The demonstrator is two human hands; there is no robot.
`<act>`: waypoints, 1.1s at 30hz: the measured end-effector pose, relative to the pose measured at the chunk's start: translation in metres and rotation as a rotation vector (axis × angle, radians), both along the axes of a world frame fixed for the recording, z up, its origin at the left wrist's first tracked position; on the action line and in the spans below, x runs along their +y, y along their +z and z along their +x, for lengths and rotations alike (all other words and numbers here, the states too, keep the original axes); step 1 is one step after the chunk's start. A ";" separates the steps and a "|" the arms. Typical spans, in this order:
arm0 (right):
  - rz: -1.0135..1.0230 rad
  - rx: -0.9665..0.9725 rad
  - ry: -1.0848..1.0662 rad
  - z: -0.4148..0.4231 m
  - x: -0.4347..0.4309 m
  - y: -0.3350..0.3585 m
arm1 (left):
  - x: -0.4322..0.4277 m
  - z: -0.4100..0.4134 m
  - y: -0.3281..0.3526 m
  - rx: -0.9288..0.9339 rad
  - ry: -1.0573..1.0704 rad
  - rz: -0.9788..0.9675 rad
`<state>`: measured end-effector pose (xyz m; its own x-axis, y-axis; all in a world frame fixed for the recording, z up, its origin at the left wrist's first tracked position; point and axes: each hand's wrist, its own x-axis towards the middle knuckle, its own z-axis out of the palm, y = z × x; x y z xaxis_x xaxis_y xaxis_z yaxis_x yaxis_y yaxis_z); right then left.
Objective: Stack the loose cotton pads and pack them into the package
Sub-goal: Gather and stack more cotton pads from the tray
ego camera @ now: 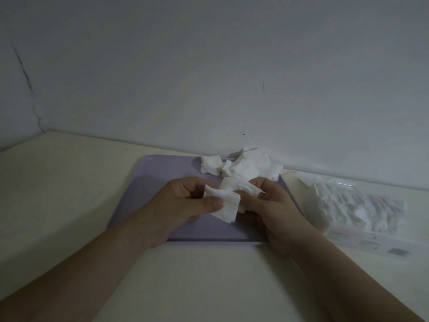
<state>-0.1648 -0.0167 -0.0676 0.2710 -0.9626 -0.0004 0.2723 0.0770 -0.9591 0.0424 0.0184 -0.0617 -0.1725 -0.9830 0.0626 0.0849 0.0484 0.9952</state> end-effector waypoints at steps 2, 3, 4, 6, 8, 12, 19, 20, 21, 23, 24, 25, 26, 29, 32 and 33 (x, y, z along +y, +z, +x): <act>-0.028 0.026 0.021 0.000 0.001 -0.001 | 0.000 -0.003 0.001 -0.057 0.025 0.001; -0.040 0.033 0.035 -0.001 0.000 -0.003 | 0.000 -0.004 0.000 -0.078 0.042 -0.001; -0.050 0.035 0.057 -0.001 0.000 -0.003 | -0.001 -0.005 0.000 -0.094 0.057 -0.002; -0.063 0.062 0.114 -0.002 0.000 -0.006 | -0.002 -0.006 -0.002 -0.120 0.079 -0.009; -0.079 0.091 0.149 -0.001 0.001 -0.006 | -0.002 -0.007 -0.003 -0.149 0.102 -0.029; -0.092 0.107 0.165 -0.001 0.003 -0.007 | -0.004 -0.009 -0.005 -0.178 0.146 -0.038; -0.046 0.064 0.247 -0.005 0.007 -0.005 | -0.003 -0.011 -0.005 -0.158 0.191 -0.017; -0.034 0.050 0.261 -0.006 0.006 -0.004 | -0.003 -0.011 -0.005 -0.161 0.202 -0.019; -0.026 0.043 0.273 -0.006 0.007 -0.003 | -0.002 -0.011 -0.004 -0.161 0.206 -0.023; -0.009 0.034 0.278 -0.005 0.007 -0.002 | -0.001 -0.013 -0.004 -0.169 0.204 -0.049; 0.005 0.026 0.278 -0.005 0.006 -0.002 | 0.000 -0.014 -0.004 -0.177 0.208 -0.067; 0.021 0.018 0.274 -0.005 0.005 -0.002 | -0.001 -0.014 -0.004 -0.179 0.219 -0.084; 0.036 0.010 0.271 -0.005 0.005 -0.001 | -0.001 -0.014 -0.005 -0.178 0.235 -0.097; 0.070 0.003 0.252 -0.006 0.004 0.001 | -0.003 -0.012 -0.007 -0.191 0.259 -0.095; 0.083 -0.004 0.126 -0.003 0.002 0.001 | -0.004 -0.010 -0.007 -0.211 0.253 -0.069; 0.084 -0.011 0.051 -0.002 0.001 0.001 | -0.003 -0.009 -0.006 -0.196 0.241 -0.060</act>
